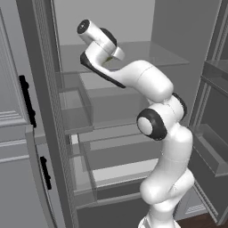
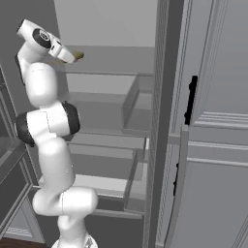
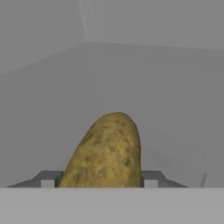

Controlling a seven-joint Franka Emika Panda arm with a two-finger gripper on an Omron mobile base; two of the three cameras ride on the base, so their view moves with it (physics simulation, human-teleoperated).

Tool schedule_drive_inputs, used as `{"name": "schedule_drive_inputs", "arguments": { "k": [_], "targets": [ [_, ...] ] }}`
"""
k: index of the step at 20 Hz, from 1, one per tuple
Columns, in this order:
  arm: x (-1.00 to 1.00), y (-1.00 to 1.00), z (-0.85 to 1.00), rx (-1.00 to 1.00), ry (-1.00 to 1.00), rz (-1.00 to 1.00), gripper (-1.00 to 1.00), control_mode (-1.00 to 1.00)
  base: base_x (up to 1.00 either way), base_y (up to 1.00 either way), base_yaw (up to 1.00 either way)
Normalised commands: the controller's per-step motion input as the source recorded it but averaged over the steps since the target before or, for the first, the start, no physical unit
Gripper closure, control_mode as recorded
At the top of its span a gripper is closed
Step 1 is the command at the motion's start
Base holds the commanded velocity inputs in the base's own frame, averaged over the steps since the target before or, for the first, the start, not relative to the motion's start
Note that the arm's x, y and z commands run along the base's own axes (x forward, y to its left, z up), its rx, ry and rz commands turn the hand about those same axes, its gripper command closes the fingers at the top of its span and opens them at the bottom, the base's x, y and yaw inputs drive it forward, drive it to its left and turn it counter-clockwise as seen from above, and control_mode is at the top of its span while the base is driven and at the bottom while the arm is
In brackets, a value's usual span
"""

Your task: Place one potato and one steak in each tupperware on the nearby counter, to pack two identical lunches.

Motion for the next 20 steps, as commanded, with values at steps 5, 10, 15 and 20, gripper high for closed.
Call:
{"name": "schedule_drive_inputs", "arguments": {
  "k": [5, 10, 15, 20],
  "targets": [
    [-0.91, -1.0, -0.42, 0.02, -0.17, 0.03, 1.0, -1.0, 0.0, 0.0, 0.0],
    [-1.0, -0.65, 0.27, 0.06, -0.06, 0.14, 1.0, -1.0, 0.0, 0.0, 0.0],
    [-1.0, -0.17, 0.12, 0.01, 0.06, 0.24, 1.0, -1.0, 0.0, 0.0, 0.0],
    [-1.0, 0.0, -0.32, 0.0, 0.11, 0.35, 1.0, -1.0, 0.0, 0.0, 0.0]
  ]
}}
